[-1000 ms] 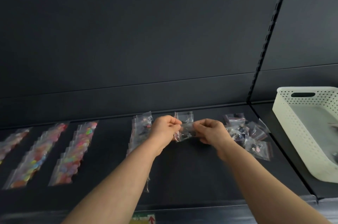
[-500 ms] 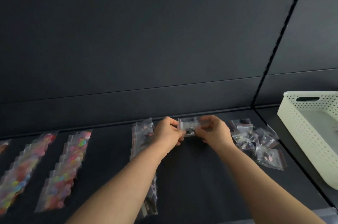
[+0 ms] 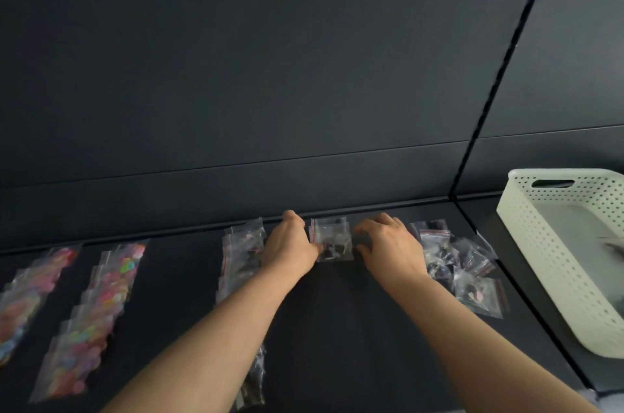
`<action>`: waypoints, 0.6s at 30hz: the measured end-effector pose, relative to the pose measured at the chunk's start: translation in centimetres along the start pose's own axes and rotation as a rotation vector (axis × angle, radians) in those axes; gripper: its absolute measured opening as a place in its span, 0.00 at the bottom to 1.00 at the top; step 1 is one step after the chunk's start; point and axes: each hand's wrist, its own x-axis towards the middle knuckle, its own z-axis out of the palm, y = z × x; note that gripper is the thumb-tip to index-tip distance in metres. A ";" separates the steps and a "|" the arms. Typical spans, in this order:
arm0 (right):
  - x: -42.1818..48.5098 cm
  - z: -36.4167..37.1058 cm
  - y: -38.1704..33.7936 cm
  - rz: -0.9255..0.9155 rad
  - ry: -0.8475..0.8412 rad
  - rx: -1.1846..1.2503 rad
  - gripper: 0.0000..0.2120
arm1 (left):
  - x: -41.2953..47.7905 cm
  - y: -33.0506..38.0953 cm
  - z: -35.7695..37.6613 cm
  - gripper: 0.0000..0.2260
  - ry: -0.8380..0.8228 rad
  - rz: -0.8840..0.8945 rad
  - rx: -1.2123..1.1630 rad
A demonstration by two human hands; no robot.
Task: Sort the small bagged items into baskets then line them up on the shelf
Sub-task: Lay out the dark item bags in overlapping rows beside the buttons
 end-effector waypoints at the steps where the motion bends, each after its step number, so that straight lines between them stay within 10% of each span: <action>1: -0.1 -0.3 0.3 -0.037 0.023 -0.008 0.13 | -0.3 0.5 -0.1 0.18 0.010 0.023 -0.002; 8: -2.2 -4.3 5.2 0.036 0.118 -0.157 0.19 | -2.7 6.8 2.2 0.02 -0.248 0.191 -0.088; 18: -5.1 -4.5 9.8 0.115 -0.010 -0.057 0.32 | -3.5 12.5 7.1 0.13 -0.182 0.163 -0.025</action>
